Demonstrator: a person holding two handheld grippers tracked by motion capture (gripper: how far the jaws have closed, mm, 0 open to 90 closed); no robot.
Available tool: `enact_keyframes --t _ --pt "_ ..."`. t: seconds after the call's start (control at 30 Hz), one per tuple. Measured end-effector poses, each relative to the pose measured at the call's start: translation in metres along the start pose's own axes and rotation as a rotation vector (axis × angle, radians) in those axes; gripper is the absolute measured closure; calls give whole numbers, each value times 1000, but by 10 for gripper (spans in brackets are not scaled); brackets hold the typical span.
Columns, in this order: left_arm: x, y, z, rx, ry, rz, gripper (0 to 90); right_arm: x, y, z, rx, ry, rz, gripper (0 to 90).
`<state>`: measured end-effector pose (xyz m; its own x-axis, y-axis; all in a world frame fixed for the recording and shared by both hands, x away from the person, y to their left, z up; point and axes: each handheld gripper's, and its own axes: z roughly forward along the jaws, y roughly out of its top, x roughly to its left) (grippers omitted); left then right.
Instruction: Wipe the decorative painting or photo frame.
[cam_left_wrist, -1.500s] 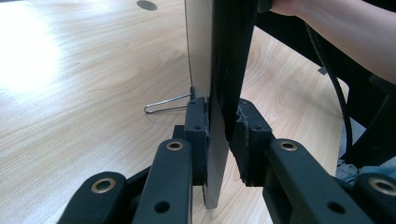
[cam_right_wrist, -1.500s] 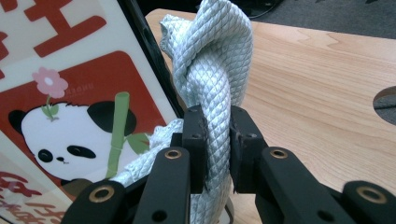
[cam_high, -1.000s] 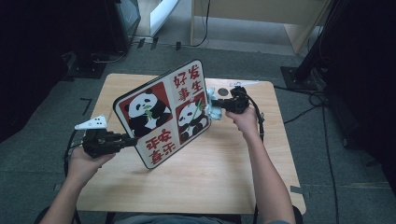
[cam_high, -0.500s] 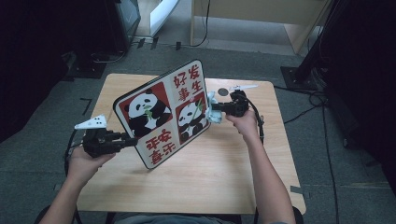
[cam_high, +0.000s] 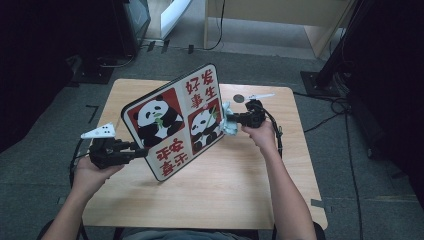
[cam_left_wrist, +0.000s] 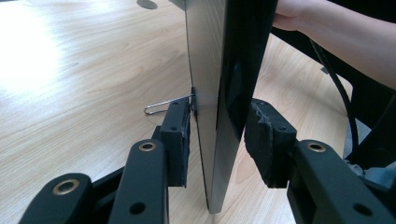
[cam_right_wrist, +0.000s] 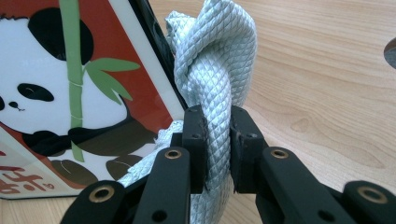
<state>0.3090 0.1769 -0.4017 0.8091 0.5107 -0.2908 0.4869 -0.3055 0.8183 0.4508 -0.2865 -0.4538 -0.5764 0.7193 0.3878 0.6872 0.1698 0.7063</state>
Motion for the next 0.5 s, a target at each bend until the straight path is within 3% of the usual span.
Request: enact_keyframes --t 0.5 --pt "2 2 1 -1 -5 -6 606 -3 -12 6 29 -20 10 791"
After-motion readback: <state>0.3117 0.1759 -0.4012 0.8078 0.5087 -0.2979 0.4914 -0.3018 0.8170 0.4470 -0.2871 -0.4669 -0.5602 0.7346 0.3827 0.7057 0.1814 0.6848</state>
